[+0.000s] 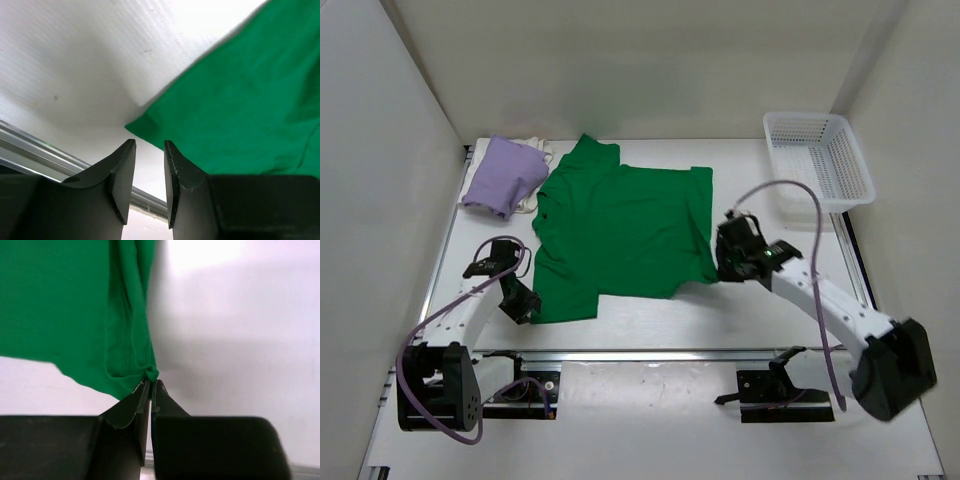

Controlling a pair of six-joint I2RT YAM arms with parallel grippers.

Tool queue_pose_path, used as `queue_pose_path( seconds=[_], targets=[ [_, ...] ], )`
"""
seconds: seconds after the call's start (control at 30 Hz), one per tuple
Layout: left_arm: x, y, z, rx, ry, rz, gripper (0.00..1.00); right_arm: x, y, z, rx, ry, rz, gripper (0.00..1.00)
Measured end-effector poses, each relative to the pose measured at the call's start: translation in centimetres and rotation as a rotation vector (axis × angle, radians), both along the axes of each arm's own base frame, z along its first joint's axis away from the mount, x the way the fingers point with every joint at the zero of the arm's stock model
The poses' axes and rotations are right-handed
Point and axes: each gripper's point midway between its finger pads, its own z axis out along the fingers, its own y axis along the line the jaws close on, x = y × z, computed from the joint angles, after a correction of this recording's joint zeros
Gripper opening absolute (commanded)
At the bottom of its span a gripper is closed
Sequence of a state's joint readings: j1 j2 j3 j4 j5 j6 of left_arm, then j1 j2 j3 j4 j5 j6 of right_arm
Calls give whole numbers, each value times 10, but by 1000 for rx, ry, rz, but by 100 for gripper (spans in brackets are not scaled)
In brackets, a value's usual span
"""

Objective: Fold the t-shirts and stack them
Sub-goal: Flatten out the tshirt

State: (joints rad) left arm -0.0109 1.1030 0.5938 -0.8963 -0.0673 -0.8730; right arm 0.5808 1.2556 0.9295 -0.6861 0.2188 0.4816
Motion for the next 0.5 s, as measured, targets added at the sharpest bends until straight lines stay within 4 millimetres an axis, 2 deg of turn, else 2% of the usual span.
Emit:
queue_pose_path(
  seconds=[0.13, 0.2, 0.3, 0.37, 0.5],
  targets=[
    [-6, 1, -3, 6, 50, -2, 38, -41, -35, -40, 155, 99, -146, 1],
    [-7, 3, -3, 19, 66, -2, 35, -53, -45, -52, 206, 145, -205, 1],
    [-8, 4, -5, 23, 74, 8, 34, -57, -48, -57, 297, 171, -247, 0],
    [-11, 4, -9, 17, 79, 20, 37, -58, -49, -57, 355, 165, -266, 0],
    [-27, 5, -21, -2, 131, 58, 43, -62, -47, -59, 425, 163, -277, 0]
  ],
)
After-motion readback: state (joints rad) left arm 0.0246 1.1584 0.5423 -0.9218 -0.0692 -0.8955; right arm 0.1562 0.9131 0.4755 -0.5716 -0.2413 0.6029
